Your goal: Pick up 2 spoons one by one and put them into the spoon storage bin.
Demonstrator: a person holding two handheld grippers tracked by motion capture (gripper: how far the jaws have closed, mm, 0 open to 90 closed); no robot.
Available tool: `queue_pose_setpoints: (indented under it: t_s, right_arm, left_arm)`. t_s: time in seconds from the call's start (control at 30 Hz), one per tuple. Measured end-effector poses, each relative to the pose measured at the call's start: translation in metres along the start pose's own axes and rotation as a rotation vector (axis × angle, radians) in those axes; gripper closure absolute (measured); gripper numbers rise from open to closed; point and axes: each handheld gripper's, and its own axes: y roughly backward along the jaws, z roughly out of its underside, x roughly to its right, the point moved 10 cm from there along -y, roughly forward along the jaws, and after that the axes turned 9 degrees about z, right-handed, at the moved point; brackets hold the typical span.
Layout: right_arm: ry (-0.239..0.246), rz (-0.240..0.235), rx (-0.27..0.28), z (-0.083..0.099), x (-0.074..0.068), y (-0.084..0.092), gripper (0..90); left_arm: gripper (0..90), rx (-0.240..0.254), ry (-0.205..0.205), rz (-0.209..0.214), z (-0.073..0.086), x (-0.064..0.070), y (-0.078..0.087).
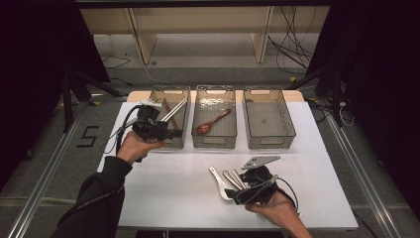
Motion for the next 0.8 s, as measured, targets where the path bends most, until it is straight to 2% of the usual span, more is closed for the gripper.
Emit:
queue_pose_setpoints:
  t_s: [0.1, 0.17, 0.33, 0.43, 0.63, 0.8]
  right_arm:
    - [-0.002, 0.002, -0.004, -0.001, 0.001, -0.002, 27.9]
    - [-0.003, 0.003, -0.007, -0.002, 0.002, -0.004, 27.9]
    - [0.006, 0.005, -0.016, -0.006, 0.003, -0.011, 28.0]
    - [0.017, 0.008, -0.027, -0.008, 0.003, -0.016, 28.2]
    - [0.025, 0.017, -0.049, -0.011, 0.006, -0.029, 29.7]
    - [0.046, 0.019, -0.08, -0.014, 0.006, -0.044, 30.4]
  left_arm:
    - [21.0, 0.014, 0.0, 0.003, 0.013, 0.002, 0.01]
    - [20.2, 0.028, -0.009, -0.016, 0.021, 0.004, 0.015]
    - [19.6, 0.024, -0.047, 0.002, 0.044, 0.015, 0.016]
    - [18.8, 0.012, -0.039, 0.004, 0.056, 0.017, 0.014]
    - [18.2, 0.046, -0.038, 0.002, 0.068, 0.025, 0.023]
    - [18.2, 0.04, -0.037, 0.001, 0.085, 0.031, 0.025]
